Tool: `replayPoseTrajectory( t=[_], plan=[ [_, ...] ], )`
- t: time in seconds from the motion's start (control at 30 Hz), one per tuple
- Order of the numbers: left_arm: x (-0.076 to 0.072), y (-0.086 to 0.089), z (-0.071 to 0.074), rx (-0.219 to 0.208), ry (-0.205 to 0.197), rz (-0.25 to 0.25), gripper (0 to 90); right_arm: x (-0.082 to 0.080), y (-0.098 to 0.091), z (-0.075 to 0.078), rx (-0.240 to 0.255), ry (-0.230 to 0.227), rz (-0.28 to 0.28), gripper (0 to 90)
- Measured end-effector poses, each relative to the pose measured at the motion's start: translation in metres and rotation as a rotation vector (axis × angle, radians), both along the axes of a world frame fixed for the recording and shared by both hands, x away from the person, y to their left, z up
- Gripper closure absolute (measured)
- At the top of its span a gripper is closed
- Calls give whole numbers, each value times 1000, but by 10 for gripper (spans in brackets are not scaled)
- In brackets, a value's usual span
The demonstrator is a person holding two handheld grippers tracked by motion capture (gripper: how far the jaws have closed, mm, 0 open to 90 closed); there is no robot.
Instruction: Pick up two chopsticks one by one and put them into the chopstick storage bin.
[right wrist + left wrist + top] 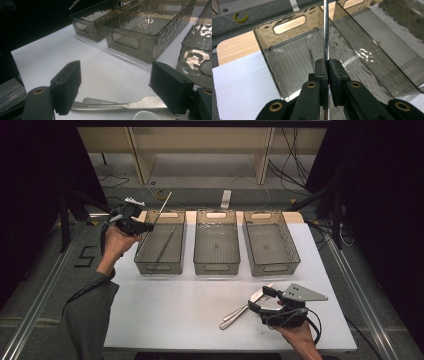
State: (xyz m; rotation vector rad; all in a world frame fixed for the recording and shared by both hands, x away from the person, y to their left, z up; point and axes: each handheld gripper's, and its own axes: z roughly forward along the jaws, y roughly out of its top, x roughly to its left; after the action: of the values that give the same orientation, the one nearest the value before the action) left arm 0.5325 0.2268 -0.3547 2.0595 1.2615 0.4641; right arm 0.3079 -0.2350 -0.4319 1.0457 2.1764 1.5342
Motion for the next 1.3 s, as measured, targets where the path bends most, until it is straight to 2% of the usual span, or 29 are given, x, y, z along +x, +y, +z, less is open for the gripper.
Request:
replayPoseTrajectory(
  t=[0.1,0.3,0.6,0.9,1.1,1.17,1.3],
  plan=[
    [2,0,-2,-2,-14,10,848,0,0,0,0,-4,3,260],
    [8,1,-8,0,-10,37,847,0,0,0,2,-3,4,260],
    [9,2,-27,-16,-4,43,847,0,0,0,2,-4,5,260],
    [9,-2,-34,-16,-4,38,847,-1,0,0,-2,-4,5,260],
    [9,-3,-41,-33,7,44,847,-1,0,0,-2,-5,7,261],
    [9,-4,-42,-22,9,39,847,-1,1,0,-2,-3,7,261],
    [9,-4,-46,-25,15,46,847,-1,0,0,-2,-5,6,261]
  ],
)
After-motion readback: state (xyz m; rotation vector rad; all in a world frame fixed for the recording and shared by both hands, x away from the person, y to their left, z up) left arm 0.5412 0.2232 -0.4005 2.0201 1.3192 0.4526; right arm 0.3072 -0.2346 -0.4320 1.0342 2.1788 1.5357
